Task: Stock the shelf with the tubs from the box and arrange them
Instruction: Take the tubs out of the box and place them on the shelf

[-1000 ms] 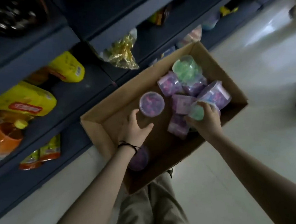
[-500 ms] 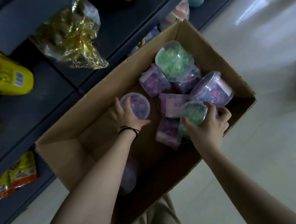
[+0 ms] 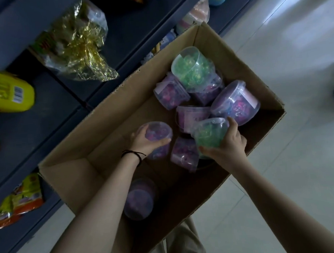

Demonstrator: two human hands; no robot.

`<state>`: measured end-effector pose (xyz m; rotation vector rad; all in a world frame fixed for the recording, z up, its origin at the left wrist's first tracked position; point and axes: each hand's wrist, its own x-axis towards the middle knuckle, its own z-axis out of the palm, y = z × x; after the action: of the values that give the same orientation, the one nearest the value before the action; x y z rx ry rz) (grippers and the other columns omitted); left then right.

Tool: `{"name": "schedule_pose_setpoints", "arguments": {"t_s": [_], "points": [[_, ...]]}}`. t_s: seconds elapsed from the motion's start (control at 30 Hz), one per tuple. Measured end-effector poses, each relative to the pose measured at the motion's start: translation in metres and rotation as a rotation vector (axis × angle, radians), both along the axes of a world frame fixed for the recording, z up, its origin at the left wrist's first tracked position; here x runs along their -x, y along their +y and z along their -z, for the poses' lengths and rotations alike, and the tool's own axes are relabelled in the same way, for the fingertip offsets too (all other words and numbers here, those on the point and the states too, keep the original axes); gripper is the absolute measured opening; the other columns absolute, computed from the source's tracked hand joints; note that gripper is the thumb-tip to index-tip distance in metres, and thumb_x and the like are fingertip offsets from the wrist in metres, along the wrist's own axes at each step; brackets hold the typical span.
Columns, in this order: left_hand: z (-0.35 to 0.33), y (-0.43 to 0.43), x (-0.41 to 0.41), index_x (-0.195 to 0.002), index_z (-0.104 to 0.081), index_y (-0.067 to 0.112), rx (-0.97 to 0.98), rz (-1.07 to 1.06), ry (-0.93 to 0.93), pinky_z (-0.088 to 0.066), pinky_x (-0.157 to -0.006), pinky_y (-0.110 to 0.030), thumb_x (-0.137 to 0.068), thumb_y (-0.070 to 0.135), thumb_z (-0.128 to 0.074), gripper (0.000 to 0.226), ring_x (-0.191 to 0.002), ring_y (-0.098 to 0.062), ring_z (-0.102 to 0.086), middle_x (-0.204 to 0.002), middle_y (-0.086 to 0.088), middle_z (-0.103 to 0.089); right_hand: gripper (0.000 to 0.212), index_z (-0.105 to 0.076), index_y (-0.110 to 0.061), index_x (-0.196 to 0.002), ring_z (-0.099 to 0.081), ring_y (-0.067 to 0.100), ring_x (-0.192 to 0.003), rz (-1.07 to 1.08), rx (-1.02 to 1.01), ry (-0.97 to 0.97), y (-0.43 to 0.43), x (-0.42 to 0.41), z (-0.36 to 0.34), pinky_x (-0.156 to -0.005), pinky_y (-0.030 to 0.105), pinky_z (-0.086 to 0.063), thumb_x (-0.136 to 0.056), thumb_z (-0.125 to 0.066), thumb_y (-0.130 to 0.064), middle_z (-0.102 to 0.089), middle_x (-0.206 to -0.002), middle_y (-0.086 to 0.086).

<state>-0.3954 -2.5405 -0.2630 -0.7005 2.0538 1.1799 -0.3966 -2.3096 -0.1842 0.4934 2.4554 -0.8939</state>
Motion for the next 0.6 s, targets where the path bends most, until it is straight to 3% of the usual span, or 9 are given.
{"name": "schedule_pose_setpoints", "arguments": {"t_s": [0.1, 0.2, 0.33, 0.43, 0.5, 0.57, 0.6], "points": [[0.006, 0.007, -0.007, -0.151, -0.01, 0.02, -0.14, -0.103, 0.061, -0.027, -0.112, -0.031, -0.056, 0.025, -0.091, 0.125, -0.138, -0.017, -0.028, -0.152, -0.004, -0.026, 0.105, -0.014, -0.019, -0.145, -0.035, 0.038, -0.129, 0.044, 0.023, -0.052, -0.002, 0.001, 0.001, -0.112, 0.046, -0.023, -0.066, -0.082, -0.032, -0.038, -0.14, 0.017], [0.007, 0.014, -0.018, -0.147, -0.013, 0.022, -0.145, -0.23, 0.187, -0.031, -0.107, -0.031, -0.056, 0.008, -0.09, 0.12, -0.134, -0.016, -0.033, -0.147, -0.005, -0.029, 0.101, -0.017, -0.03, -0.138, -0.045, 0.038, -0.123, 0.109, 0.061, -0.056, -0.004, 0.003, 0.003, -0.104, 0.052, -0.039, -0.063, -0.083, -0.042, -0.042, -0.137, 0.017], [-0.003, 0.015, -0.027, -0.142, -0.019, 0.017, -0.076, -0.326, 0.205, -0.034, -0.099, -0.028, -0.054, 0.012, -0.091, 0.114, -0.122, -0.011, -0.036, -0.133, 0.003, -0.031, 0.091, -0.024, -0.034, -0.13, -0.055, 0.035, -0.112, 0.185, 0.11, -0.095, -0.003, 0.007, -0.002, -0.094, 0.049, -0.05, -0.063, -0.084, -0.042, -0.051, -0.126, 0.012], [-0.023, 0.001, -0.037, -0.14, -0.024, 0.013, -0.063, -0.389, 0.2, -0.041, -0.099, -0.035, -0.047, 0.022, -0.094, 0.116, -0.12, -0.015, -0.043, -0.129, 0.004, -0.038, 0.088, -0.028, -0.037, -0.121, -0.059, 0.029, -0.107, 0.23, 0.192, -0.052, -0.003, 0.005, -0.012, -0.09, 0.048, -0.053, -0.056, -0.087, -0.045, -0.055, -0.118, 0.002], [-0.05, -0.006, -0.039, -0.138, -0.028, 0.009, -0.086, -0.443, 0.235, -0.045, -0.1, -0.042, -0.05, 0.019, -0.092, 0.11, -0.119, -0.021, -0.049, -0.129, -0.004, -0.045, 0.09, -0.029, -0.04, -0.119, -0.061, 0.023, -0.106, 0.231, 0.265, -0.008, -0.008, 0.001, -0.029, -0.089, 0.047, -0.054, -0.052, -0.088, -0.046, -0.057, -0.119, -0.001], [-0.086, -0.012, -0.041, -0.136, -0.03, 0.003, -0.13, -0.482, 0.319, -0.044, -0.101, -0.044, -0.059, 0.013, -0.088, 0.097, -0.113, -0.019, -0.05, -0.119, 0.0, -0.047, 0.099, -0.028, -0.044, -0.125, -0.061, 0.019, -0.108, 0.214, 0.345, 0.032, -0.017, -0.001, -0.05, -0.091, 0.045, -0.054, -0.047, -0.089, -0.047, -0.055, -0.124, -0.001], [-0.105, -0.017, -0.042, -0.134, -0.032, 0.005, -0.156, -0.494, 0.357, -0.044, -0.1, -0.043, -0.052, 0.027, -0.092, 0.105, -0.112, -0.017, -0.05, -0.116, 0.004, -0.048, 0.1, -0.028, -0.045, -0.127, -0.06, 0.017, -0.11, 0.2, 0.39, 0.062, -0.022, 0.0, -0.064, -0.093, 0.043, -0.054, -0.048, -0.09, -0.044, -0.054, -0.127, -0.001]]}}
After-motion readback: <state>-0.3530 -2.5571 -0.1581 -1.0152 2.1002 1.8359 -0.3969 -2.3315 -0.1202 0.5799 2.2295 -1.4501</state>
